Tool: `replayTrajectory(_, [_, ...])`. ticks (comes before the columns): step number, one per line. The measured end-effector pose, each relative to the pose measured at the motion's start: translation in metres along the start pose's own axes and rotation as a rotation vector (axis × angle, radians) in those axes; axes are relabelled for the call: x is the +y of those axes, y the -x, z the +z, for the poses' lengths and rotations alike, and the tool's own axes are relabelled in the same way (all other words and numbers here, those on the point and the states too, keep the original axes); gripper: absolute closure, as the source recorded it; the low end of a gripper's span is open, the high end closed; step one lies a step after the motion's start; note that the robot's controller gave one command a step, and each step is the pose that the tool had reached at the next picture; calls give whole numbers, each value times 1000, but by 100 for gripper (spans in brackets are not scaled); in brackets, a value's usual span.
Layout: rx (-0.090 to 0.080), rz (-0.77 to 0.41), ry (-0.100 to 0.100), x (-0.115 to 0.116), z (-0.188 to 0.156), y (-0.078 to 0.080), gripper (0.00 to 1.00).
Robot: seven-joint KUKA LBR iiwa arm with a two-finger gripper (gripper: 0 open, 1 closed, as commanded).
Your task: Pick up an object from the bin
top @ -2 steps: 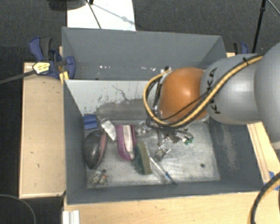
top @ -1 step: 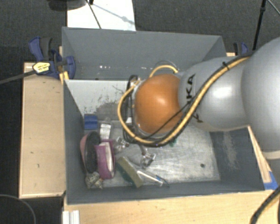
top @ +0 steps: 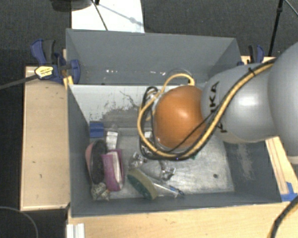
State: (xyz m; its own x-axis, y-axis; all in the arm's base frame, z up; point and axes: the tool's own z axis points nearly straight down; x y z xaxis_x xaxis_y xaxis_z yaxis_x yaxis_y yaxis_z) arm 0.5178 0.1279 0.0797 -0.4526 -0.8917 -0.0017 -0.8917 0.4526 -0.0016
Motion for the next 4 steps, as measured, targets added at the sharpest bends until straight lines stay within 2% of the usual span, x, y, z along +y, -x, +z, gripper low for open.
replayTrajectory(1, [-2,-407,-4,60,-42,44,0])
replayTrajectory(2, [-6,-355,-8,3,-110,48,0])
replayTrajectory(3, [3,-390,9,52,-32,11,0])
replayTrajectory(4, [1,-651,3,52,9,18,0])
